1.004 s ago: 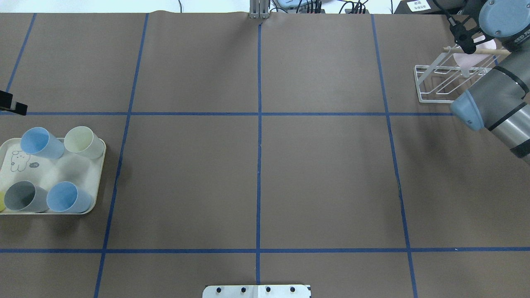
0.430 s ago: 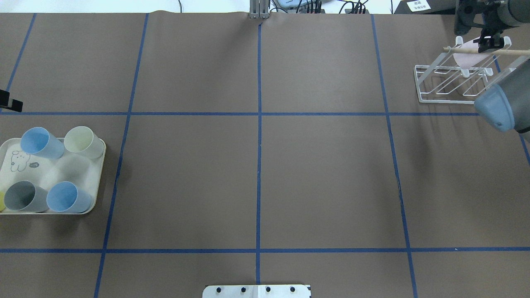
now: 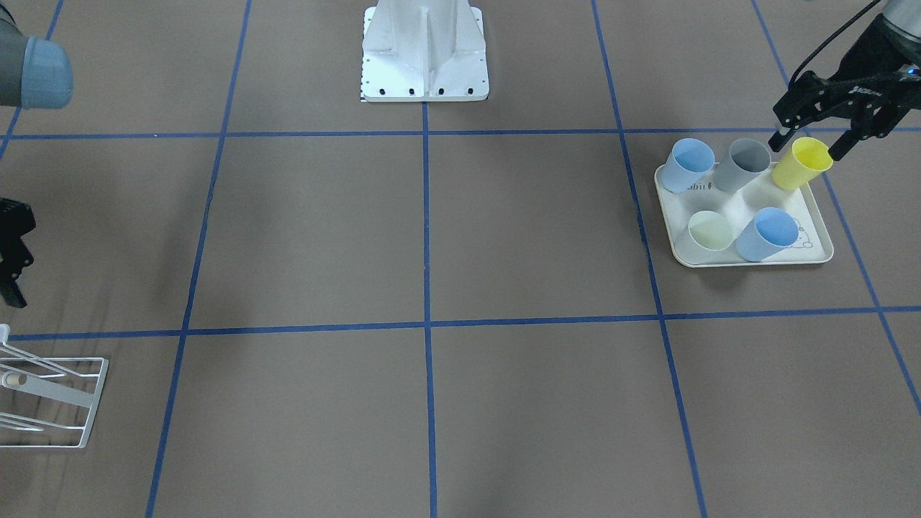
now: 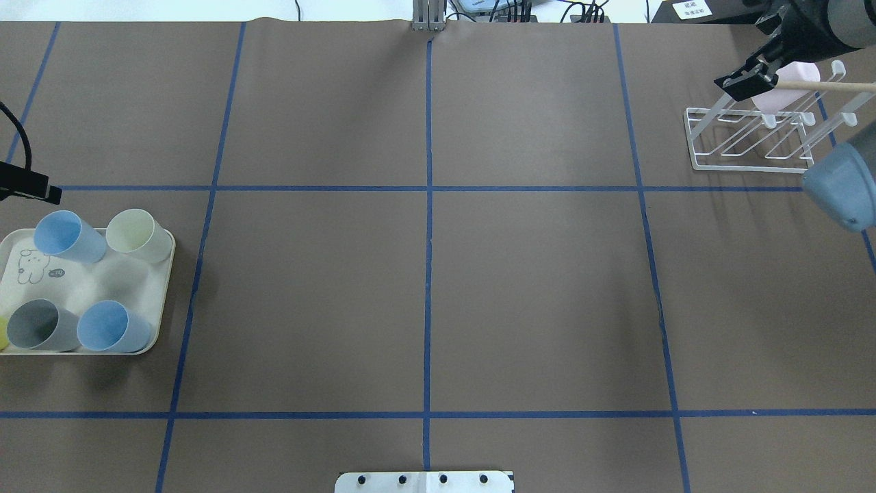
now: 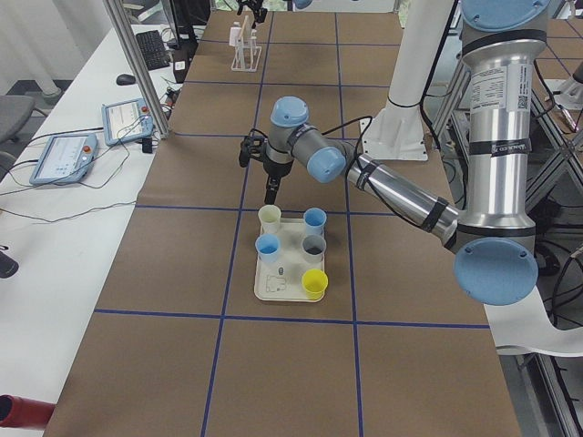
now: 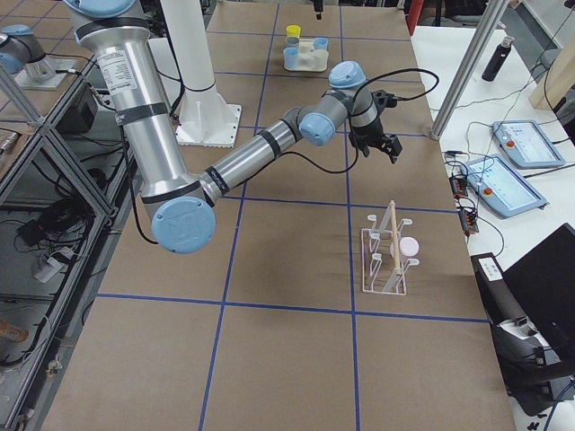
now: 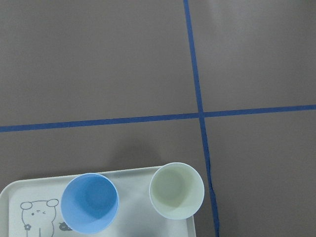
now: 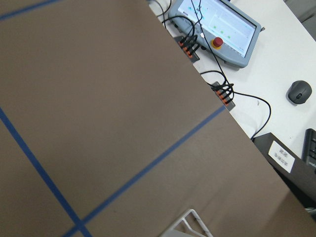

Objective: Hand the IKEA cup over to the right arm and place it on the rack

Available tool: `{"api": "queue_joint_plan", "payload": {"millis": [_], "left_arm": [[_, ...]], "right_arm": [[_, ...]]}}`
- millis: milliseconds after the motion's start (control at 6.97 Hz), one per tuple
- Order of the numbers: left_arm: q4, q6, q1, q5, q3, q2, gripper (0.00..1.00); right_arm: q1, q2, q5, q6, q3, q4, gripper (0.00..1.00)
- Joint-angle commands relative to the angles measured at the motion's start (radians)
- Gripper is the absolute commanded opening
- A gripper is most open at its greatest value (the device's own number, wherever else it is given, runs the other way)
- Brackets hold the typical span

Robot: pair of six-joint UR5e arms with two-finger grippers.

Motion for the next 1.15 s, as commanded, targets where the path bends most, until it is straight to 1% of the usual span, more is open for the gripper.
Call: {"api": "queue_joint_plan", "payload": {"millis": [0, 143, 287, 430, 574, 717, 860, 1004], "left_arm": [[-0.081, 0.000, 0.066, 0.078, 0.092, 0.002, 1.00], [-0.130, -0.009, 0.081, 0.078, 0.132, -0.002, 1.00], [-0.137, -0.008, 0.089, 0.078, 0.163, -0.014, 1.00], [-0.161, -0.015, 0.115, 0.078, 0.193, -0.043, 1.00], [-0.174, -0.017, 0.146, 0.084, 0.236, -0.083, 1.00], [-0.175, -0.012, 0.158, 0.084, 0.258, -0.105, 0.99], [-0.187, 0.002, 0.161, 0.083, 0.266, -0.105, 0.83], [-0.244, 0.014, 0.161, 0.081, 0.299, -0.107, 0.75]], "right_arm": [[-0.077, 0.005, 0.033, 0.342, 0.090, -0.007, 0.99], [-0.120, 0.037, 0.033, 0.420, 0.088, -0.021, 0.99], [-0.145, 0.083, 0.033, 0.425, 0.091, -0.127, 0.99], [-0.156, 0.127, 0.034, 0.425, 0.091, -0.192, 0.99], [-0.158, 0.129, 0.034, 0.425, 0.092, -0.193, 0.99], [-0.159, 0.128, 0.034, 0.425, 0.092, -0.191, 0.99], [-0.159, 0.128, 0.034, 0.425, 0.092, -0.193, 0.99], [-0.159, 0.126, 0.034, 0.425, 0.092, -0.193, 0.99]]}}
